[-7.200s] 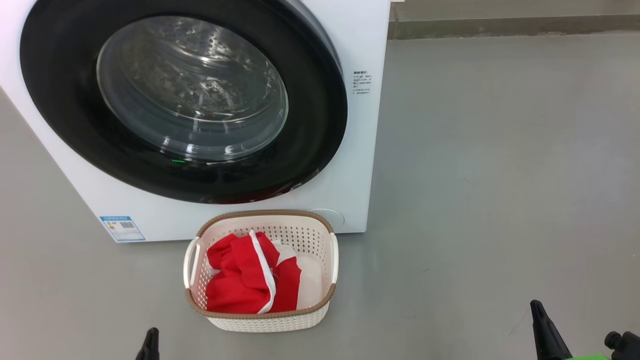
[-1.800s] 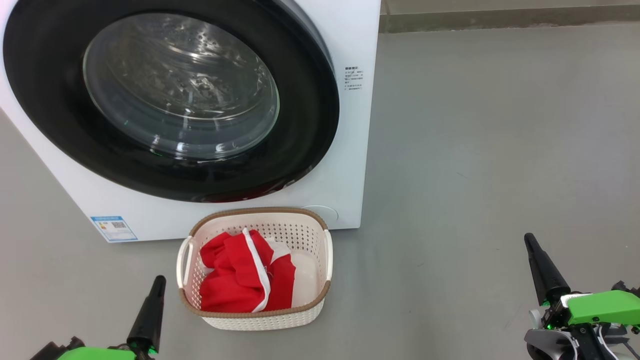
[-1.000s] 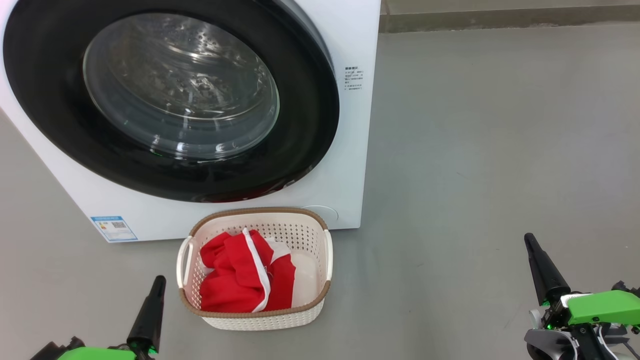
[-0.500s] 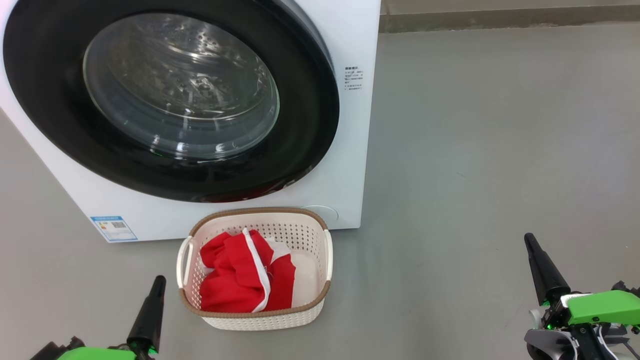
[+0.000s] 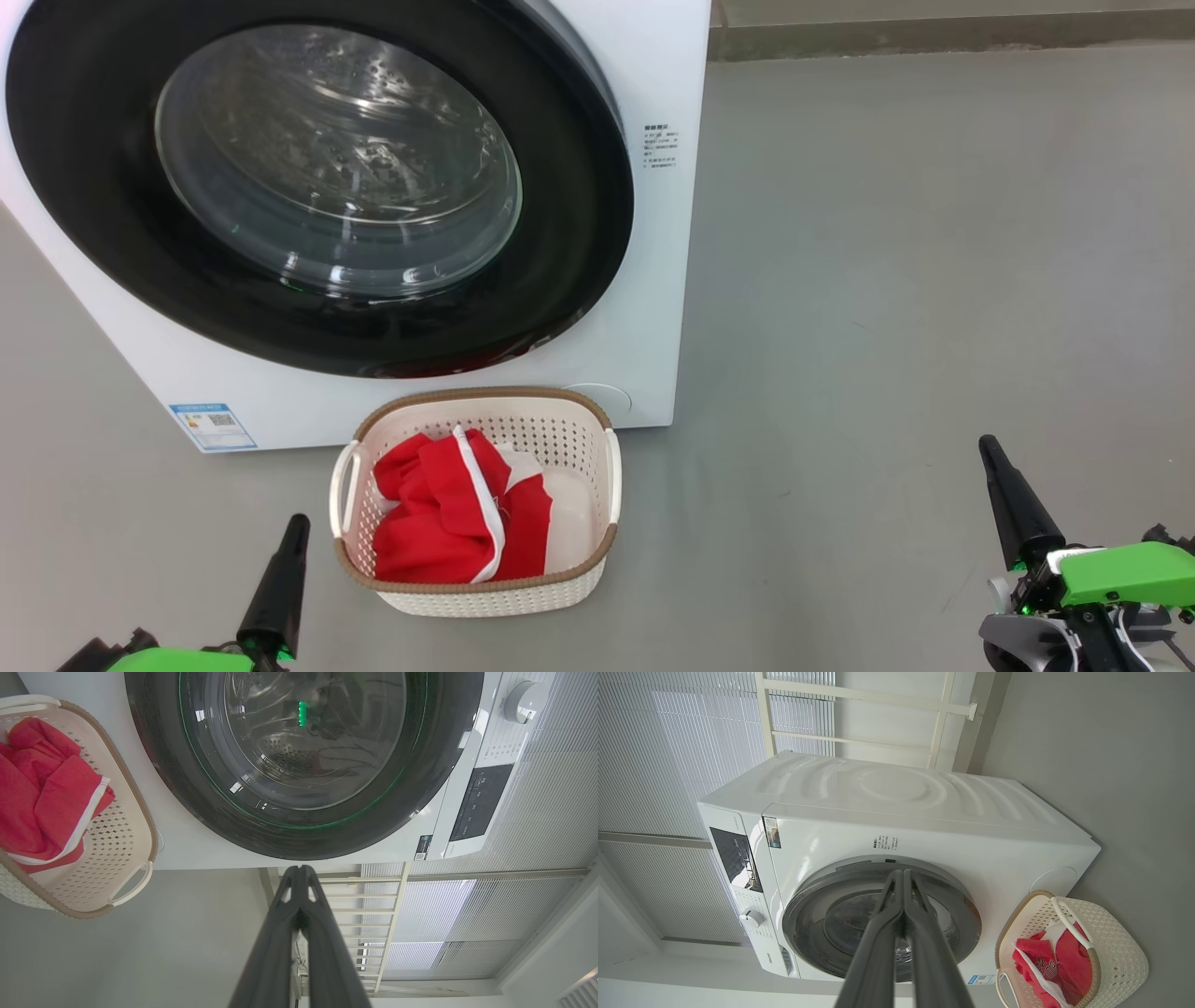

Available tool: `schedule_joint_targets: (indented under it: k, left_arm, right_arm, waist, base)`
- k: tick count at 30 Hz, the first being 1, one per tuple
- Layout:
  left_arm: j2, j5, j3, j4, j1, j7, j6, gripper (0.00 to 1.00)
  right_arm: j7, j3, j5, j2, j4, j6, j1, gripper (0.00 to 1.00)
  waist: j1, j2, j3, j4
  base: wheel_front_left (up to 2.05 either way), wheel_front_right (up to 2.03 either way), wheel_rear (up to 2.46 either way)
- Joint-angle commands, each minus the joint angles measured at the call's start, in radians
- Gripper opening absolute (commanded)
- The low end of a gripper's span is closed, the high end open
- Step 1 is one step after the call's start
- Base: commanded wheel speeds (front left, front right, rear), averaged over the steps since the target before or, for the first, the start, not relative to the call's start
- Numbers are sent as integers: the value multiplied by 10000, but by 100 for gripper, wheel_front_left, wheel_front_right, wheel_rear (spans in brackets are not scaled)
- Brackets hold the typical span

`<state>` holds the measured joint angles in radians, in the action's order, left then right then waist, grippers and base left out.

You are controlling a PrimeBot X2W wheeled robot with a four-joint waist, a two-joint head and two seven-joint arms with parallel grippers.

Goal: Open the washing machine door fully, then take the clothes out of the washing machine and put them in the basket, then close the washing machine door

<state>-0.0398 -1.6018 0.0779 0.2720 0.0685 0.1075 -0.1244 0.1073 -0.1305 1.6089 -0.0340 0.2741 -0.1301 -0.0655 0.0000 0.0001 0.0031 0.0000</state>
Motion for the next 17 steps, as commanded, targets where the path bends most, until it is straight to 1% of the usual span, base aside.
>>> schedule_joint_targets:
  k: [1, 17]
  left_arm:
    - [-104, -69, 357, -270, 395, 57, -63, 0]
    - [-104, -70, 357, -270, 395, 56, -63, 0]
  right_arm:
    - [58, 168, -2, -162, -294, -6, -424, 0]
    - [58, 168, -1, -162, -294, -6, -424, 0]
  waist:
    - [0, -1, 0, 0]
    - [0, -1, 0, 0]
  base:
    - [0, 0, 0]
    - [0, 0, 0]
